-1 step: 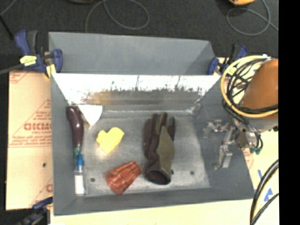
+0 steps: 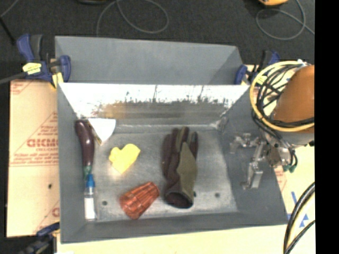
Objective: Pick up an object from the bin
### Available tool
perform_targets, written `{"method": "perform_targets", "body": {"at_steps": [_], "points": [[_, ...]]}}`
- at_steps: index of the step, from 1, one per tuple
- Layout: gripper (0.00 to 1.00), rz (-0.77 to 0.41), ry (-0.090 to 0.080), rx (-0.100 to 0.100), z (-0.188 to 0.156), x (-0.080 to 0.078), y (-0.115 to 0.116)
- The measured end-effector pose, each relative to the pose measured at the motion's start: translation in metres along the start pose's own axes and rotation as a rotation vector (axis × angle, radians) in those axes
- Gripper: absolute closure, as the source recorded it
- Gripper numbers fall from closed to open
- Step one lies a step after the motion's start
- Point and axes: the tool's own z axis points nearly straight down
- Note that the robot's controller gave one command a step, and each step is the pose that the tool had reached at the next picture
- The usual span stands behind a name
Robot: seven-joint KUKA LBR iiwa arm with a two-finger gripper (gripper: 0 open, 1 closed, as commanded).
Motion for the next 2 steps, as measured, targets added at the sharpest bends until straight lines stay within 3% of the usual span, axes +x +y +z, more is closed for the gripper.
{"method": "perform_targets", "body": {"at_steps": [1, 2], "points": [[0.00, -0.118, 0.000, 0.000, 0.046, 0.005, 0.032], [0.00, -0.264, -0.002, 0.001, 0.067, -0.027, 0.090]]}}
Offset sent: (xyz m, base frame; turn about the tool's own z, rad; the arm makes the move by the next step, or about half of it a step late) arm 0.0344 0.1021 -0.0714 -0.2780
